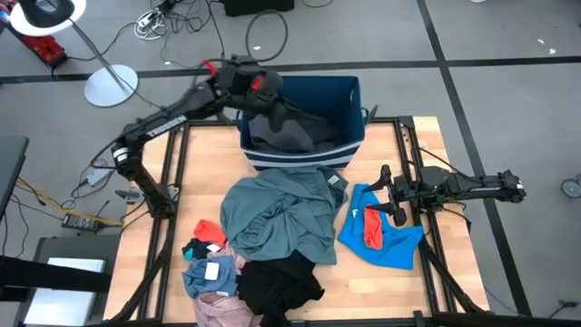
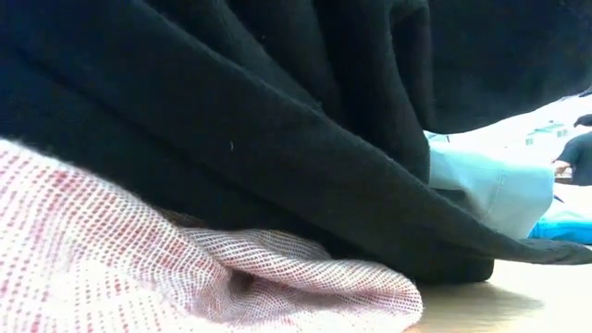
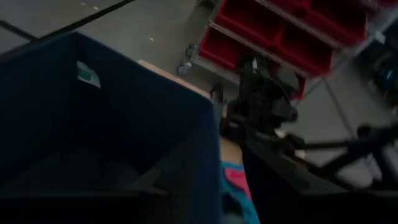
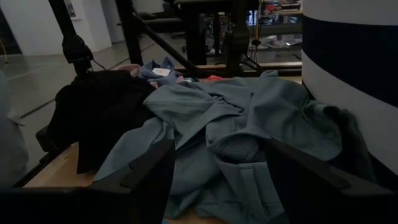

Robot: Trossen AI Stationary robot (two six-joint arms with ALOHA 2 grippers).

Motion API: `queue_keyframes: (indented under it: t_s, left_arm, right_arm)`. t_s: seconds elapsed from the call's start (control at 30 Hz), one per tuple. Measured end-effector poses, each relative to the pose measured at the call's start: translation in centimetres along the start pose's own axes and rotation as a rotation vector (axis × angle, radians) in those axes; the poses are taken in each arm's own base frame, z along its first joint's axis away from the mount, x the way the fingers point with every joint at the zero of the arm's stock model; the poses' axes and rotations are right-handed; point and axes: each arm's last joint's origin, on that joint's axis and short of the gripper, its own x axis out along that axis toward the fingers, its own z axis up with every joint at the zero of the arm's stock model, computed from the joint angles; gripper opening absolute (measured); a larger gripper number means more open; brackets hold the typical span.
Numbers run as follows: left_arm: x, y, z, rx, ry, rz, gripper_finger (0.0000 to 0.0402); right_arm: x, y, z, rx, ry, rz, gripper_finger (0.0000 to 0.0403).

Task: Sort clothes
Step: Put the orange sock into the blue bin

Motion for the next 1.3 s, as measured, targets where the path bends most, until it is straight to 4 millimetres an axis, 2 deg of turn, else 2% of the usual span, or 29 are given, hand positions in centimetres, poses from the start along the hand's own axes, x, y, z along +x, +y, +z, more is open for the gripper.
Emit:
queue_keyframes:
  t_s: [0.17,0.37,0.53,0.83,0.97,1.13,1.3]
  left_arm:
    - [-3.5,-3.6,0.1,0.076,0.073,0.097,0.0131]
    - [-5.7,-8.6,-1.9,0.063,0.146,0.139,0.011]
    - [-5.5,-13.0,-4.0,-0.014,0.189,0.119,0.0096]
    - [-3.1,-19.8,-9.1,-0.047,0.256,0.169,0.0092]
    - [-2.3,-21.2,-10.3,-0.087,0.257,0.182,0.0092]
    - [-1.8,-21.4,-10.6,-0.094,0.256,0.184,0.0092]
    - [-1.5,-21.1,-9.9,-0.077,0.219,0.171,0.0092]
  right_arm:
    - [0.0,0.0,0.0,0.0,0.0,0.0,0.0254]
    - [0.0,0.0,0.0,0.0,0.0,0.0,0.0254]
    - [0.0,0.0,0.0,0.0,0.0,0.0,0.0254]
    - [0.0,0.0,0.0,0.0,0.0,0.0,0.0254]
    - [0.0,0.0,0.6,0.11,-0.069,-0.011,0.0254]
    - [-0.2,-0.3,1.6,0.483,-0.198,-0.07,0.025]
    - [0.3,0.0,1.2,0.512,-0.123,-0.022,0.0233]
